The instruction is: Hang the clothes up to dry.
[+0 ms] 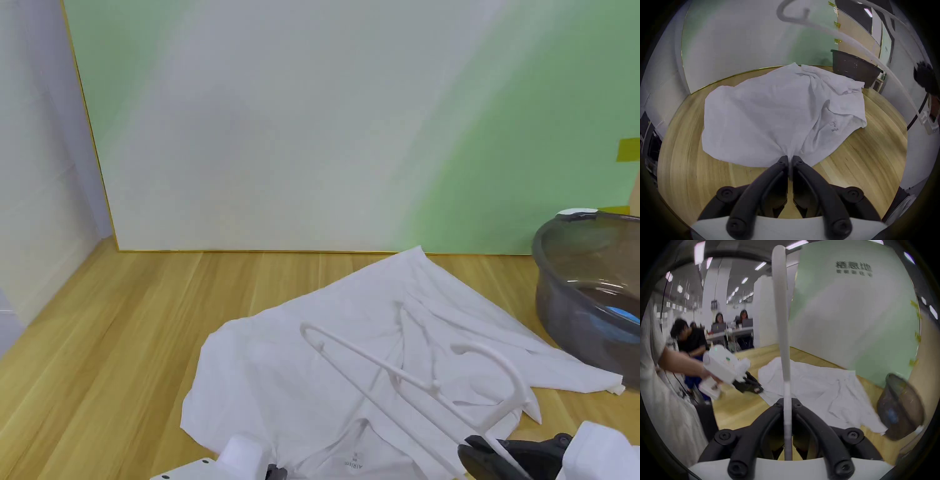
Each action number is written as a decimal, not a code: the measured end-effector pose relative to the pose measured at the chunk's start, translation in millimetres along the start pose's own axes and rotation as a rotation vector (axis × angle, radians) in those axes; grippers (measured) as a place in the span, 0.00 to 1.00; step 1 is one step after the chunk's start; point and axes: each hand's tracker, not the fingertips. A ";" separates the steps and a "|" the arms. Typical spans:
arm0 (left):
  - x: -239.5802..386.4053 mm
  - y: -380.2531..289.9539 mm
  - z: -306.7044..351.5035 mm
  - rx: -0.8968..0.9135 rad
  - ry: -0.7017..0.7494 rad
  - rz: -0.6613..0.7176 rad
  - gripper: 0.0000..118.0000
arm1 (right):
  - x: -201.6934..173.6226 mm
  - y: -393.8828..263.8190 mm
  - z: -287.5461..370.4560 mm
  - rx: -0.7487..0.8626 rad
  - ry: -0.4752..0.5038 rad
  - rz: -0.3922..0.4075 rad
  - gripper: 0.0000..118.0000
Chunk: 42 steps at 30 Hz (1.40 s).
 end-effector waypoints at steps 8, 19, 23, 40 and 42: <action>-0.9 3.4 0.3 -0.016 -0.006 0.018 0.05 | -61.1 -7.4 12.2 -0.111 -0.131 0.559 0.05; -1.4 6.0 0.0 -0.024 0.000 0.057 0.05 | -101.0 -35.4 14.9 -0.174 -0.154 0.868 0.05; -1.1 6.1 -0.3 -0.025 0.003 0.059 0.05 | -105.6 -39.6 8.8 -0.171 -0.179 0.909 0.05; -1.5 6.6 0.2 -0.025 0.003 0.078 0.05 | -113.0 -60.2 -13.2 -0.207 -0.183 0.968 0.05; -2.0 6.5 0.4 -0.025 0.001 0.081 0.05 | -115.0 -63.6 -12.4 -0.215 -0.171 0.972 0.05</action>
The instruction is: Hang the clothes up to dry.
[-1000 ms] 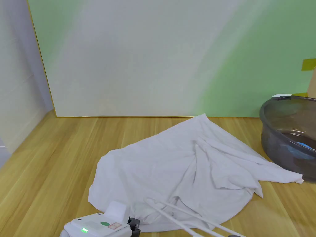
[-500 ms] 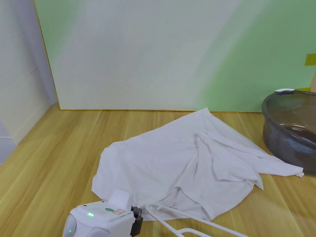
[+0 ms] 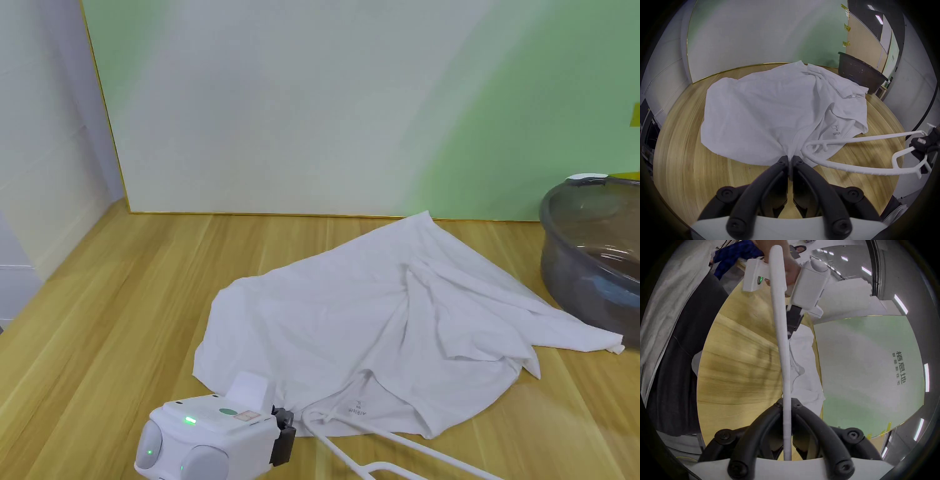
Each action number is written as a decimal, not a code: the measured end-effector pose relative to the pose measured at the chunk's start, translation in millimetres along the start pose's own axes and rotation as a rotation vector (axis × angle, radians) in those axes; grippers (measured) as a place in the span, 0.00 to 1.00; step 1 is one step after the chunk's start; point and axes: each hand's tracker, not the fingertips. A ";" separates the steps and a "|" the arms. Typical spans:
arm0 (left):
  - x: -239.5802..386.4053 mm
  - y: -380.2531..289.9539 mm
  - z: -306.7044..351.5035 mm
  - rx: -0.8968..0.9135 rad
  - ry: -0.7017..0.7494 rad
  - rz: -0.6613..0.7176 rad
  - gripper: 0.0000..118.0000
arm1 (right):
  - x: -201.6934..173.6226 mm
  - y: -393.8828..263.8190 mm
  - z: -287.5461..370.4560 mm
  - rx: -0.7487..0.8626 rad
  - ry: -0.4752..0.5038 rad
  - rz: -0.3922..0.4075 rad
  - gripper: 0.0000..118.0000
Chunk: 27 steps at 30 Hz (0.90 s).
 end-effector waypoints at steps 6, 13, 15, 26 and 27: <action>-0.7 0.0 0.8 0.001 -0.005 0.009 0.05 | 0.5 5.6 2.0 -0.011 -0.006 0.004 0.05; -0.6 1.9 11.3 0.040 -0.026 0.045 0.05 | 0.8 7.1 1.3 -0.021 -0.015 -0.008 0.05; 2.4 5.4 21.7 0.068 -0.045 0.046 0.05 | 2.2 8.0 1.3 -0.027 -0.017 -0.016 0.05; 14.9 -4.9 16.1 0.037 -0.002 -0.033 0.05 | 1.4 2.6 -4.4 -0.040 -0.031 -0.052 0.05; 16.0 -6.9 17.2 0.037 -0.005 -0.034 0.05 | 0.1 1.4 -5.3 -0.038 -0.035 -0.053 0.05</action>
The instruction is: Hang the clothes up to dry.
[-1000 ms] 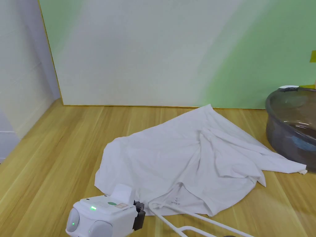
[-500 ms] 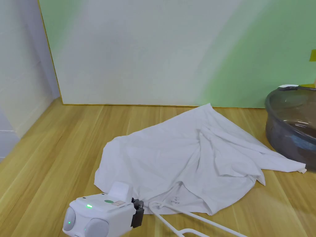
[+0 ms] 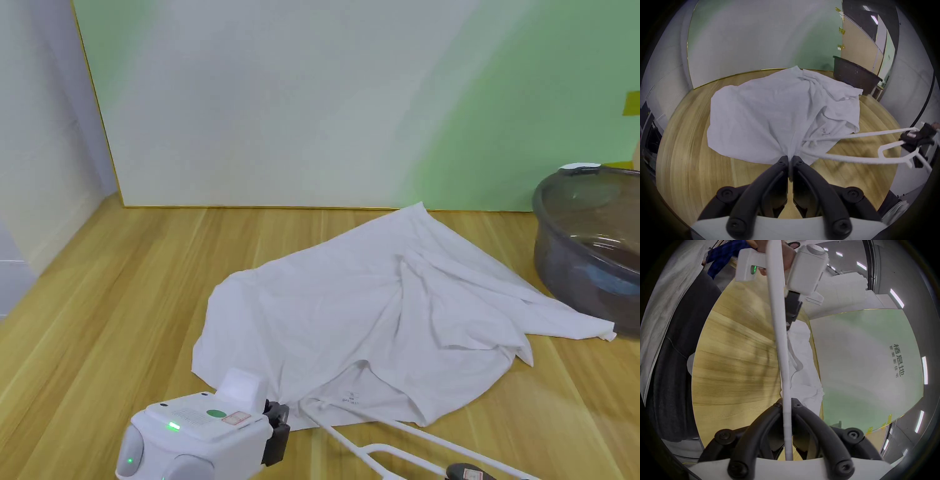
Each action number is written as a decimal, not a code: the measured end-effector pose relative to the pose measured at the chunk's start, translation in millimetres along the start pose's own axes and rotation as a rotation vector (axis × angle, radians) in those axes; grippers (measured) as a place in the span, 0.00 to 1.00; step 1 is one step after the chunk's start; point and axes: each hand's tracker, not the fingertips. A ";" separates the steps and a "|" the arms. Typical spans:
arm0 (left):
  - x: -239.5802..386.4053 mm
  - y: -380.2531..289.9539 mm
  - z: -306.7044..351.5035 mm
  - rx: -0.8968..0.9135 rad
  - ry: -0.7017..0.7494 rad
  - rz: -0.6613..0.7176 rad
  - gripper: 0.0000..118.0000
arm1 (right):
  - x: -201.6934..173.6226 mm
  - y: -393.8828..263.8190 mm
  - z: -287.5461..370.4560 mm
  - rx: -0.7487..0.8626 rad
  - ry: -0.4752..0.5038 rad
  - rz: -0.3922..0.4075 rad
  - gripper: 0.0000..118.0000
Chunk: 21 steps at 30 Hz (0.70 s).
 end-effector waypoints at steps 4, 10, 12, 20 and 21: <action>6.1 -7.5 7.0 -0.010 -0.010 0.027 0.05 | -1.2 -1.9 -3.0 0.000 -0.009 0.001 0.05; 10.9 -15.4 9.0 -0.013 -0.025 0.037 0.05 | -3.0 -1.2 -3.8 0.021 -0.010 0.015 0.05; 9.1 -16.1 8.4 -0.011 -0.029 0.051 0.05 | -1.4 -0.6 -3.6 0.024 -0.007 0.010 0.05; 10.3 -9.1 16.4 0.020 -0.037 0.046 0.05 | 29.9 4.8 0.0 0.050 -0.054 0.019 0.05; 10.5 -7.8 17.3 0.027 -0.036 0.047 0.05 | 32.8 5.8 -1.0 0.047 -0.058 0.016 0.05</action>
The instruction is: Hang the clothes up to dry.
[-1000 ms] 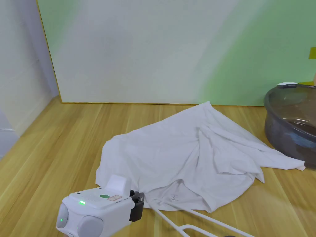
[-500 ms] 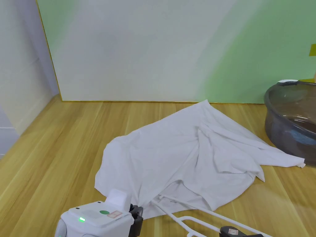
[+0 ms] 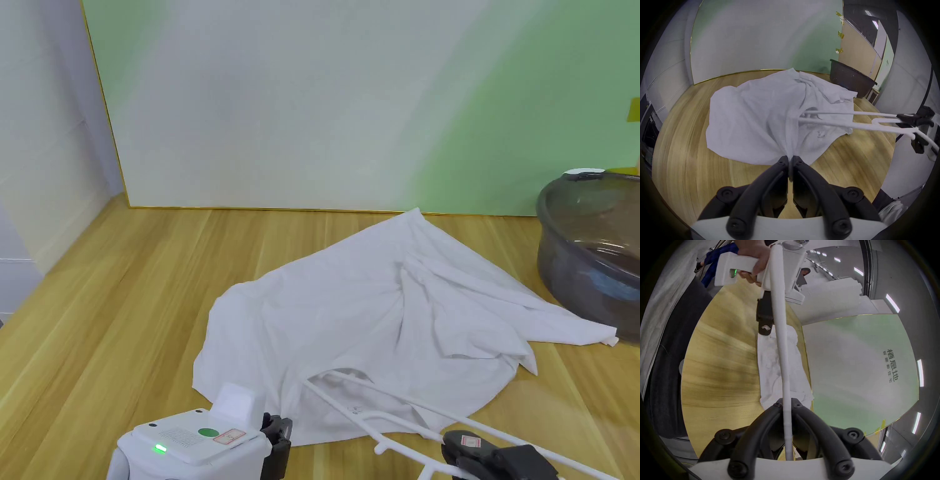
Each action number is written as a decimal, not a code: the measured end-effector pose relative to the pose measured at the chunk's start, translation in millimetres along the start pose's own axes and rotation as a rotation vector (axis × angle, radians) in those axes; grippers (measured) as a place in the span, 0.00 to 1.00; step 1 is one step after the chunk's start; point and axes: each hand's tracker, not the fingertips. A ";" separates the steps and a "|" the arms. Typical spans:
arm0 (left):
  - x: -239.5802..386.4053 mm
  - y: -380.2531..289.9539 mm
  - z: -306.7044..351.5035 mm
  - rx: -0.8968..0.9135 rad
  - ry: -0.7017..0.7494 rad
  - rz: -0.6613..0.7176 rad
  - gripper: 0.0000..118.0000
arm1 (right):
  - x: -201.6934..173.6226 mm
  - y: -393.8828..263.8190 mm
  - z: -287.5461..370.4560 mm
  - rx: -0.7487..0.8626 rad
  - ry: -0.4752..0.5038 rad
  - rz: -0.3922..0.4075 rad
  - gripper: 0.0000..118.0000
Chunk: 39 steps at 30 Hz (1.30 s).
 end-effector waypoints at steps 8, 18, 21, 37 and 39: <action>0.0 -0.4 4.3 0.005 -0.004 -0.004 0.05 | 15.2 -11.1 -7.3 0.028 0.170 -0.244 0.05; 1.7 5.1 11.7 0.027 -0.007 -0.017 0.05 | 67.3 -63.2 -43.1 0.035 0.611 -0.916 0.05; 3.9 7.0 13.8 0.035 -0.016 -0.022 0.05 | 66.7 -65.2 -45.8 0.057 0.602 -0.928 0.05; 15.0 21.4 27.2 0.077 -0.075 -0.056 0.04 | 70.0 -39.3 -108.9 0.133 0.682 -0.910 0.05; 18.8 25.1 28.6 0.084 -0.079 -0.066 0.04 | 68.5 -31.0 -120.6 0.143 0.684 -0.912 0.05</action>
